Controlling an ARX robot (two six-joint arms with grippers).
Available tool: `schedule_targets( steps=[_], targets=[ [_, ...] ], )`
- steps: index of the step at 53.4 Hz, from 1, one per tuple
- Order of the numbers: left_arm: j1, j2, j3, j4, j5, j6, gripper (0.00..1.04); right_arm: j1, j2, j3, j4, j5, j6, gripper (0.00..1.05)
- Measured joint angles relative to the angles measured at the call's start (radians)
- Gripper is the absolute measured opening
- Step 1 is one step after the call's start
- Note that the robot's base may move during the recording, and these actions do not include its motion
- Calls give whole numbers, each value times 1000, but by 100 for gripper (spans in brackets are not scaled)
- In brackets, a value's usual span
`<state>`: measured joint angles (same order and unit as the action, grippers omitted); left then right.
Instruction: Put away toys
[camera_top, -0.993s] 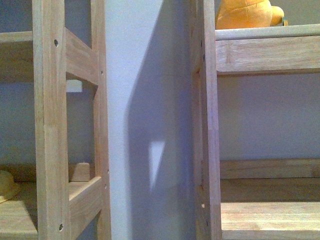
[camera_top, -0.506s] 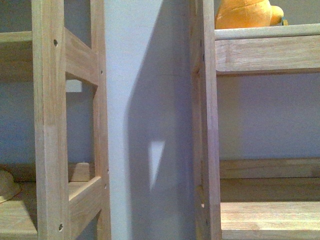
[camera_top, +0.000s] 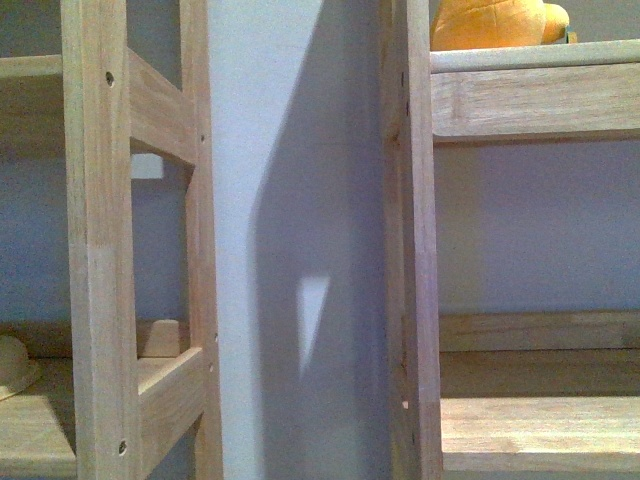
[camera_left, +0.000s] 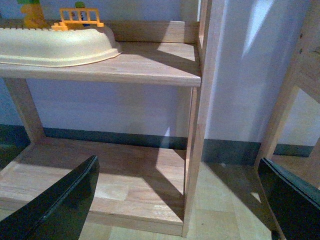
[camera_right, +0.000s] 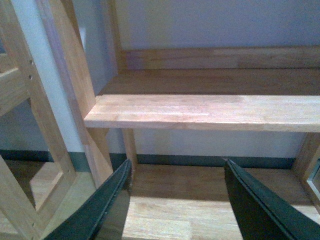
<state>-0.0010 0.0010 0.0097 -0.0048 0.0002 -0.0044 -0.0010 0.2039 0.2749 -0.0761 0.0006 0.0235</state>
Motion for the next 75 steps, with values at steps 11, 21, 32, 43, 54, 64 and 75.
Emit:
schedule_targets(
  steps=[11,21,32,43,54,64,75],
  targets=[
    [0,0,0,0,0,0,98,0,-47,-78,28,-1,-14,17],
    [0,0,0,0,0,0,98,0,-79,-128,44,-2,-18,3],
    [0,0,0,0,0,0,98,0,-114,-175,57,-1,-18,3],
    [0,0,0,0,0,0,98,0,-135,-200,64,-1,-19,3],
    [0,0,0,0,0,0,98,0,-151,-219,68,-1,-18,3],
    [0,0,0,0,0,0,98,0,-192,-260,72,-2,-19,3],
    [0,0,0,0,0,0,98,0,-197,-260,72,-2,-19,3]
  ],
)
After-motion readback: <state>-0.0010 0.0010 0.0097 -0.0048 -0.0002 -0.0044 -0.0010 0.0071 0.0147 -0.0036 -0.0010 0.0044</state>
